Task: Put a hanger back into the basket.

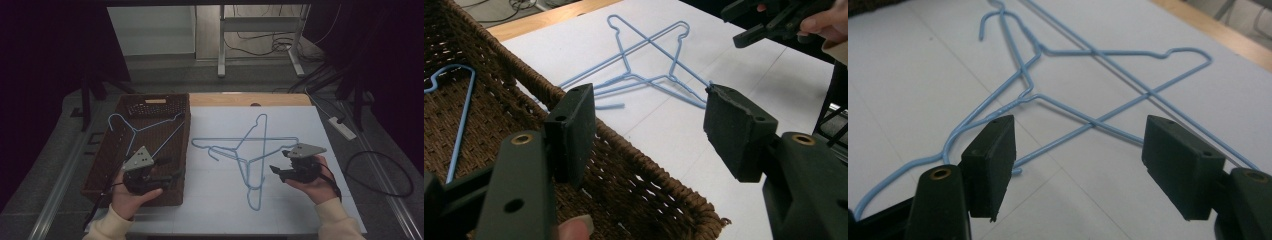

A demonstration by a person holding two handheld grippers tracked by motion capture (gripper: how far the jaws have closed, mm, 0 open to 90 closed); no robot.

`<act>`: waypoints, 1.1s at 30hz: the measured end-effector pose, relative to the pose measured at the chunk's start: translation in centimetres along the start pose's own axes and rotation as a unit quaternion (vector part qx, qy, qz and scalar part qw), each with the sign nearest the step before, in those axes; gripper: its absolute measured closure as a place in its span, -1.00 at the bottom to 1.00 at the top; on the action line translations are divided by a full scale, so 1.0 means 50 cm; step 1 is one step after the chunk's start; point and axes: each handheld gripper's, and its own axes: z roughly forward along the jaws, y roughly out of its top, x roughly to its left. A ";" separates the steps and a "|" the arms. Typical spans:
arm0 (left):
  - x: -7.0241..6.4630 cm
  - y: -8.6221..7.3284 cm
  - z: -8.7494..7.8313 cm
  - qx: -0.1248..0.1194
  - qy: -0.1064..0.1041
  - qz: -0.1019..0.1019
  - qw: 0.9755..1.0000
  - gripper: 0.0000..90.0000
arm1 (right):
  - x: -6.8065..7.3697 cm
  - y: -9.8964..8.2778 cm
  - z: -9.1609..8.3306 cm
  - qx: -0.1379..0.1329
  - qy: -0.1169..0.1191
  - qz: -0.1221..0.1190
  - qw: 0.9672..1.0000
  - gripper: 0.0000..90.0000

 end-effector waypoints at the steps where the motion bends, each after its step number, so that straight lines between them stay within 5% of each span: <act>1: 0.000 0.000 0.000 0.000 0.000 0.000 1.000 -0.16 | -0.002 0.004 0.004 0.008 0.003 -0.007 1.000 -0.31; 10: 0.000 -0.001 0.003 0.002 0.001 0.001 1.000 -0.16 | -0.027 0.047 0.063 0.085 0.041 -0.056 0.994 -0.30; 22: 0.002 -0.001 -0.002 0.003 0.003 0.003 1.000 -0.16 | -0.038 0.088 0.151 0.157 0.072 -0.123 0.977 -0.23; 33: 0.001 -0.001 -0.002 0.002 0.002 0.003 1.000 -0.16 | -0.029 0.101 0.181 0.166 0.083 -0.123 0.975 -0.02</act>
